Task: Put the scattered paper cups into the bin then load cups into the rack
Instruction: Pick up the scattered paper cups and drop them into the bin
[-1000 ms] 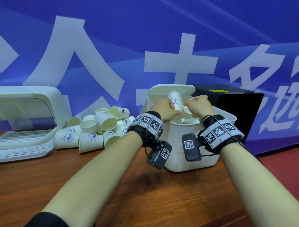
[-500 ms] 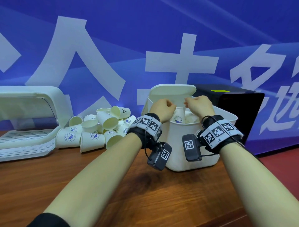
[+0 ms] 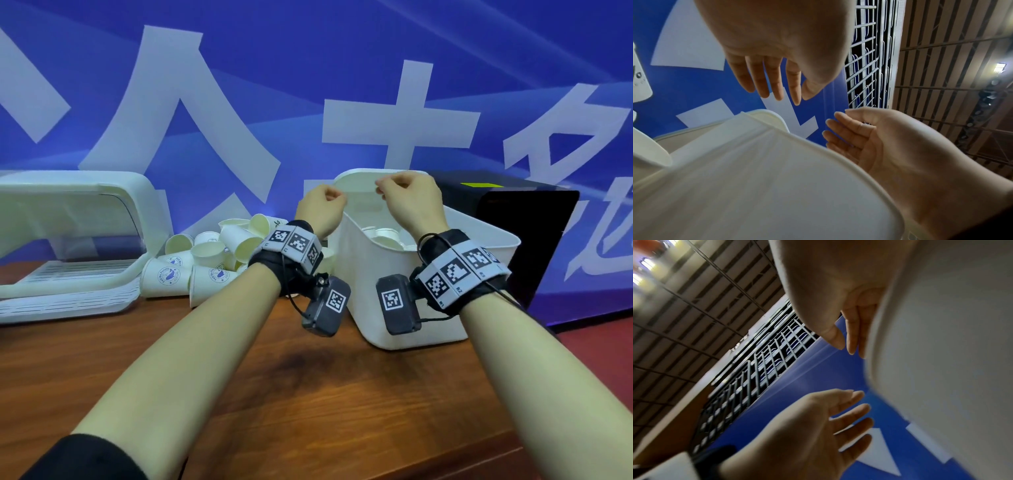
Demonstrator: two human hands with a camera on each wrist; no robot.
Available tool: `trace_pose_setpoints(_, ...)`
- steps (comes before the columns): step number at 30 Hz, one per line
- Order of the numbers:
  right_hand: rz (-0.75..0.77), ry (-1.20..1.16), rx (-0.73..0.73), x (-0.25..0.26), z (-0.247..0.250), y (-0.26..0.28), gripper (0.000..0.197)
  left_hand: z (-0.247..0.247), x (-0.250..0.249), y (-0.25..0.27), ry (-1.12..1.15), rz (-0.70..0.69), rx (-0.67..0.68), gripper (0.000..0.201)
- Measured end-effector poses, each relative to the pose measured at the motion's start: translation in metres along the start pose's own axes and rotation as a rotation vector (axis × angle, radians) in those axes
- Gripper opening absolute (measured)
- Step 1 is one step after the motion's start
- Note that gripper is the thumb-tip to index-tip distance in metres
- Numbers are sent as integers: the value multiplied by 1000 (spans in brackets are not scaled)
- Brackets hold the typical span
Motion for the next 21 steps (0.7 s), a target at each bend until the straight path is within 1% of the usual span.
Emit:
trace_pose_setpoints(4,35,-89,52,19,-27,7,18,24,13,-2,-18,30,-49,22)
trace_pose_setpoints(10,55,-126,135,30,-75,20,19,61,47,-3,-51,97,-139,23)
trace_pose_setpoints(15,-27,-148,215,22,-114,27,17,87,80,0,-90,176,-199,24)
trace_pose_setpoints(19,-116,-154,239,5,-138,34,19,104,114,2,-78,261,-236,11)
trace_pose_setpoints(21,-148,-147,250,-5,-148,38,21,110,130,3,-70,303,-259,8)
Point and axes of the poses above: each hand's wrist, its own y-axis away from the middle knuckle, its own z-axis out of the back of the hand, x = y × z, the point moved 1 cm from there along -y, towards the middle knuckle, and after that the axes turned 6 degrees about -y, right-handed, at the moved point
